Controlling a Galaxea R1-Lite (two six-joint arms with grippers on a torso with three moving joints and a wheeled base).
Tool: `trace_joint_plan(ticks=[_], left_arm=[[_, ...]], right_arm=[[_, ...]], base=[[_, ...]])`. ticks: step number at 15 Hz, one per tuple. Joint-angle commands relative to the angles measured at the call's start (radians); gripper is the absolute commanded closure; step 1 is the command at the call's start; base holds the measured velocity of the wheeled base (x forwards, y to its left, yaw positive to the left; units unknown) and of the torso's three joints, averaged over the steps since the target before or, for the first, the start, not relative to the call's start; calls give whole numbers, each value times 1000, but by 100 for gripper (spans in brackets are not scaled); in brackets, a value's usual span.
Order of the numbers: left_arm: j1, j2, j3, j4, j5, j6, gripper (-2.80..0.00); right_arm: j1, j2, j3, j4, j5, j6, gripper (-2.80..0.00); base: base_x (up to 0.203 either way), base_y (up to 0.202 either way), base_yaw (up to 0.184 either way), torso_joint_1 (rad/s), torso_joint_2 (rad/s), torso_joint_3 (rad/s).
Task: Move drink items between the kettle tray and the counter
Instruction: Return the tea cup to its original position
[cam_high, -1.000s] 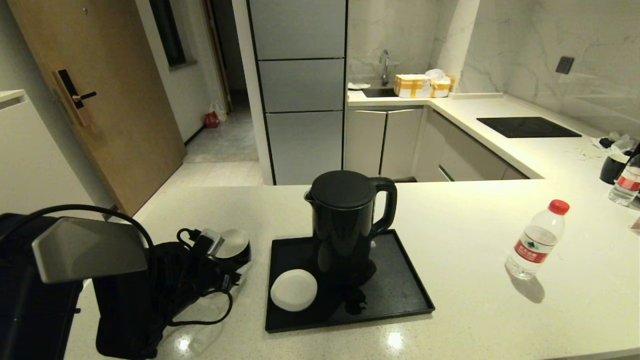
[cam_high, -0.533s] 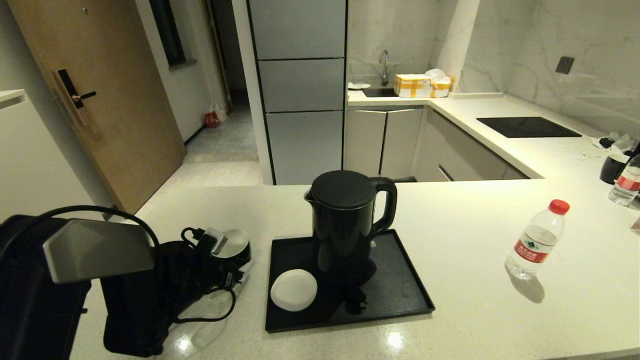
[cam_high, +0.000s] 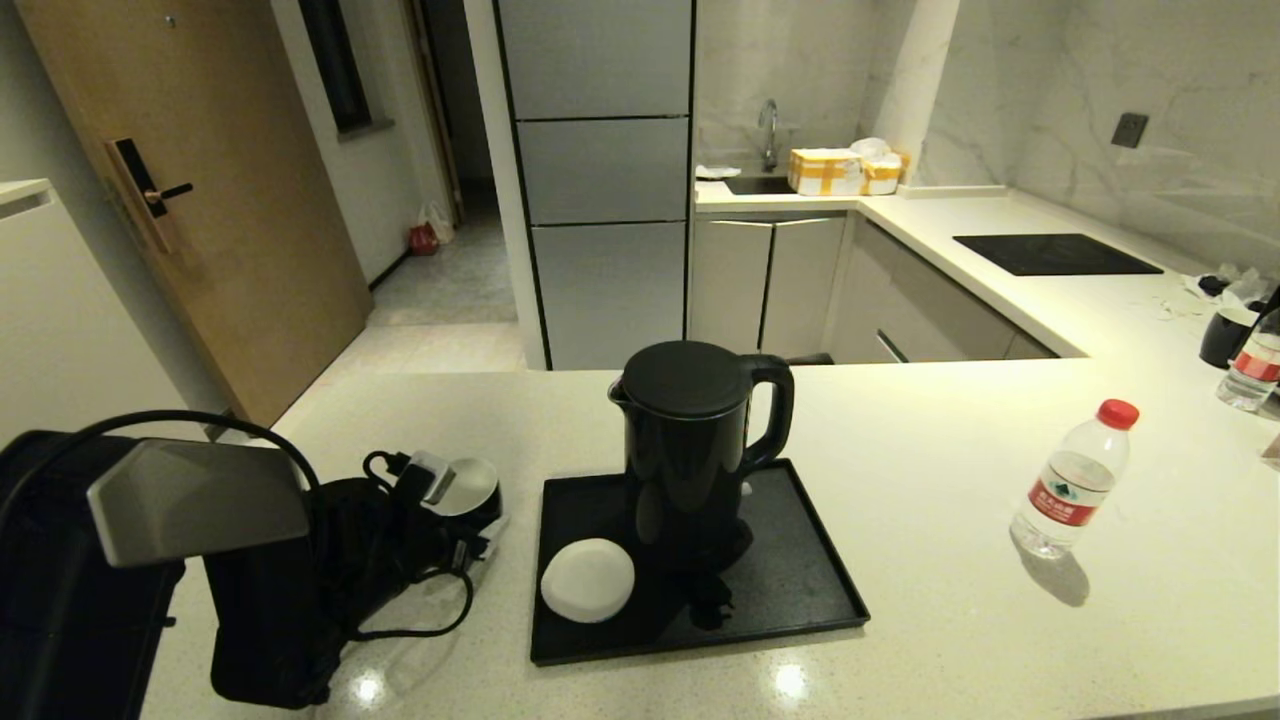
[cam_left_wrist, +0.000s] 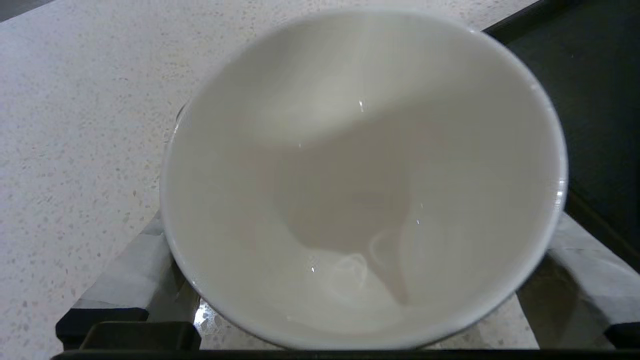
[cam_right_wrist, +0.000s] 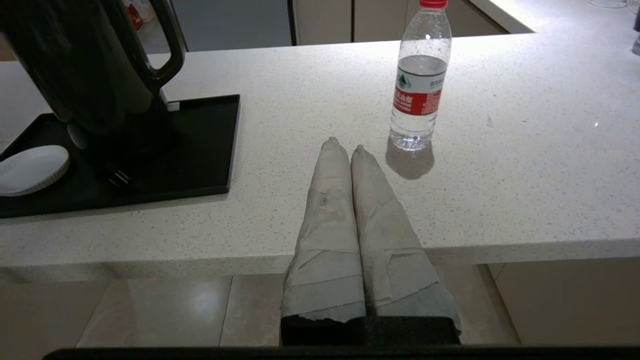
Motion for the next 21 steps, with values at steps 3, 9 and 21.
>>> trace_joint_plan(ticks=[3,9,21], left_arm=[[0,6,-1,-9,0,1,-280],[-3,7,1,-9,6,3,0],[-27,-66,45,-9,0,-60,0]], right_arm=[[0,1,3,0,0,-1,0],[0,1,3,0,0,-1,0],[0,1,3,0,0,-1,0]], base=[[0,0,0,0,0,0],[0,0,0,0,0,0],[0,0,0,0,0,0]])
